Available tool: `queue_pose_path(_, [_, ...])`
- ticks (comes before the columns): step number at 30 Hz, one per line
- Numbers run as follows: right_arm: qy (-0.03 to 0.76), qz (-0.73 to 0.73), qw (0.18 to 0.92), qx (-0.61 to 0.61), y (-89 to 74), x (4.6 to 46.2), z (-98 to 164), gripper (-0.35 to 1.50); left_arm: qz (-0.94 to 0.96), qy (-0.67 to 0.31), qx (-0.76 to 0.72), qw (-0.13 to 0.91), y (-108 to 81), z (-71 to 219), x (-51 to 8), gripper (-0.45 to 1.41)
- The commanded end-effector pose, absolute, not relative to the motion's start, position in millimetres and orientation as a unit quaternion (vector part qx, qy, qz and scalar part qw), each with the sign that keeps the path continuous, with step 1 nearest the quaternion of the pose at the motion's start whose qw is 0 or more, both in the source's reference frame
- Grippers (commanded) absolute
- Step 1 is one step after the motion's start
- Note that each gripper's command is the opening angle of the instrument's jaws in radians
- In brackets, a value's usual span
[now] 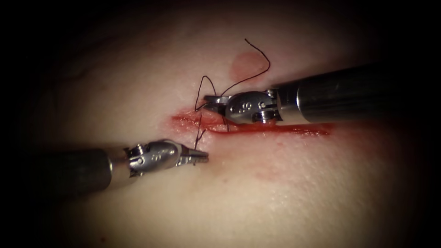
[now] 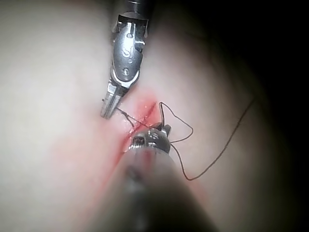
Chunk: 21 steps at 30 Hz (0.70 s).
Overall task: Wound Closure
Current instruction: Use the right gripper to push the needle through the bottom half of the cut.
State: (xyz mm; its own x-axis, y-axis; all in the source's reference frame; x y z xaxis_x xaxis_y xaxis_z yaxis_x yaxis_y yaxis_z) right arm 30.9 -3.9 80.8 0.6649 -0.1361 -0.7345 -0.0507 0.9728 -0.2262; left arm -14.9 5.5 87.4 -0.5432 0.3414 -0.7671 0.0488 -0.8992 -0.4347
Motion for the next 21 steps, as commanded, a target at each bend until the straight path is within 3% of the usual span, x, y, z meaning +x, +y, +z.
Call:
queue_pose_path(1, [0.413,-0.015,0.904,-0.111,-4.0,31.2,81.0,-0.35,0.853,-0.209,-0.471,0.085,5.1,88.1,-15.6,-0.35])
queue_pose_path(21, [0.450,0.066,0.886,-0.093,-3.5,31.4,79.2,-0.35,0.854,-0.206,-0.470,0.086,5.0,88.6,-16.3,-0.35])
